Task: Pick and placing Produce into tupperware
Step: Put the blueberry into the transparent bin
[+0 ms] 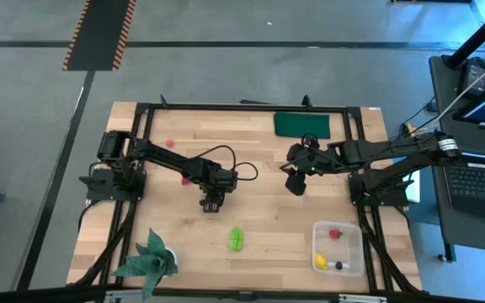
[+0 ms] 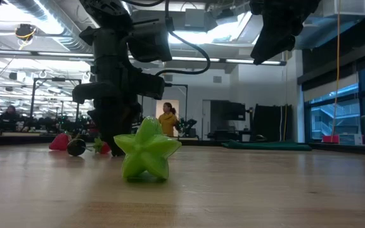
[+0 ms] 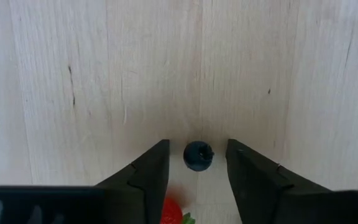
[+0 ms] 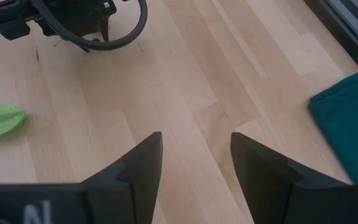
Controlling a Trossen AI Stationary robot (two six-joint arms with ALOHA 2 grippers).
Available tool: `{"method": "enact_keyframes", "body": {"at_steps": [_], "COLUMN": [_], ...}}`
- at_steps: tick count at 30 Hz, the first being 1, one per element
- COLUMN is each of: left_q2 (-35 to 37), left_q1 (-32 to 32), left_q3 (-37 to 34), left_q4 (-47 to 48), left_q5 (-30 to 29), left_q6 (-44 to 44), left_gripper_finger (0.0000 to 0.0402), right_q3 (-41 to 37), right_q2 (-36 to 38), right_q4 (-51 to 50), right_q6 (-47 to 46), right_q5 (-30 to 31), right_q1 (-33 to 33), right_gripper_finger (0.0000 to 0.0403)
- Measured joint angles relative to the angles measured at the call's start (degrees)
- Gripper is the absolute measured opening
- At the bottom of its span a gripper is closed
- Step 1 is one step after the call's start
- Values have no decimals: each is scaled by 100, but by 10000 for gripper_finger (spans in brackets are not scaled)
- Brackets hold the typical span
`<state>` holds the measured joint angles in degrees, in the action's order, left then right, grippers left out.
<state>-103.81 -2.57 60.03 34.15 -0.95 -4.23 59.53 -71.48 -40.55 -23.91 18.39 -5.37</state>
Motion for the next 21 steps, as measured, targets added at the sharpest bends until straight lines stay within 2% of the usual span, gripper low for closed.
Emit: {"method": "enact_keyframes", "body": {"at_steps": [21], "left_q2": [0], "left_q1": [4], "left_q3": [2], "left_q4": [45], "left_q5": [48], "left_q6": [-33], "left_gripper_finger": [48], "right_q3": [0], "right_q2": [0], "right_q4": [0], "right_q6": [19], "right_q5": [-2], "right_q1": [-1], "right_gripper_finger": [193]}}
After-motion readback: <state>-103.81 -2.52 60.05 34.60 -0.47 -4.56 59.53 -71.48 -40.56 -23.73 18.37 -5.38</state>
